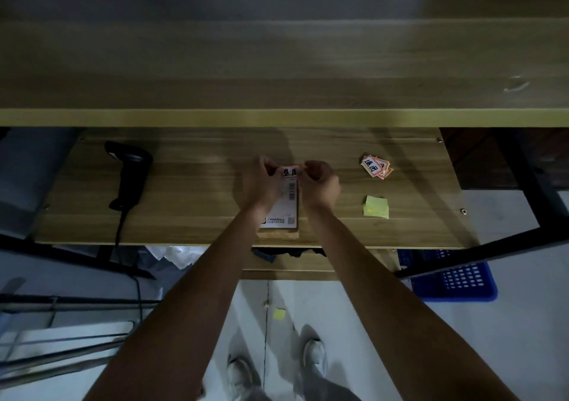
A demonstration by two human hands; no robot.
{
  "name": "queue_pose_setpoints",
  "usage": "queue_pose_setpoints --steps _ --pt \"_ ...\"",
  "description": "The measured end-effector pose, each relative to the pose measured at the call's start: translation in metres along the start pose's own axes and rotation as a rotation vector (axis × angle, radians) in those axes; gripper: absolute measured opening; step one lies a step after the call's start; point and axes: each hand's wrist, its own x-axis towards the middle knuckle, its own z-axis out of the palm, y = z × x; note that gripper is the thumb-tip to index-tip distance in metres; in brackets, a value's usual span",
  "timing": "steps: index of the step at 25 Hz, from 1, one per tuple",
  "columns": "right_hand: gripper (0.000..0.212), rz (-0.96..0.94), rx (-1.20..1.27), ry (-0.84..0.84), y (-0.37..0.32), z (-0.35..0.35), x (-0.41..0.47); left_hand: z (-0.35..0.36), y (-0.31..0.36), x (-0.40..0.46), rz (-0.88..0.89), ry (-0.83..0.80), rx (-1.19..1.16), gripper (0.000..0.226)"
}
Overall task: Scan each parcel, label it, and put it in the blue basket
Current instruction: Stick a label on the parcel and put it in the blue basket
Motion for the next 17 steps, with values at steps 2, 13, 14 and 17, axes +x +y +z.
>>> queue_pose_setpoints --steps 2,13,14,17 --pt "0.024 0.055 0.038 0.068 0.002 0.007 -0.001 0.003 0.000 0.003 0.014 0.059 0.091 0.021" --pt "0.016 -0.112 0.074 0.249 0.024 0.029 -0.014 0.015 -0.007 0.007 0.102 0.159 0.197 0.018" --pt "0.015 -0.121 0.064 0.248 0.026 0.029 -0.013 0.016 -0.007 0.006 0.106 0.167 0.206 0.019" --pt "0.014 -0.149 0.020 0.241 0.030 0.030 -0.010 0.018 -0.007 0.006 0.111 0.189 0.225 0.018"
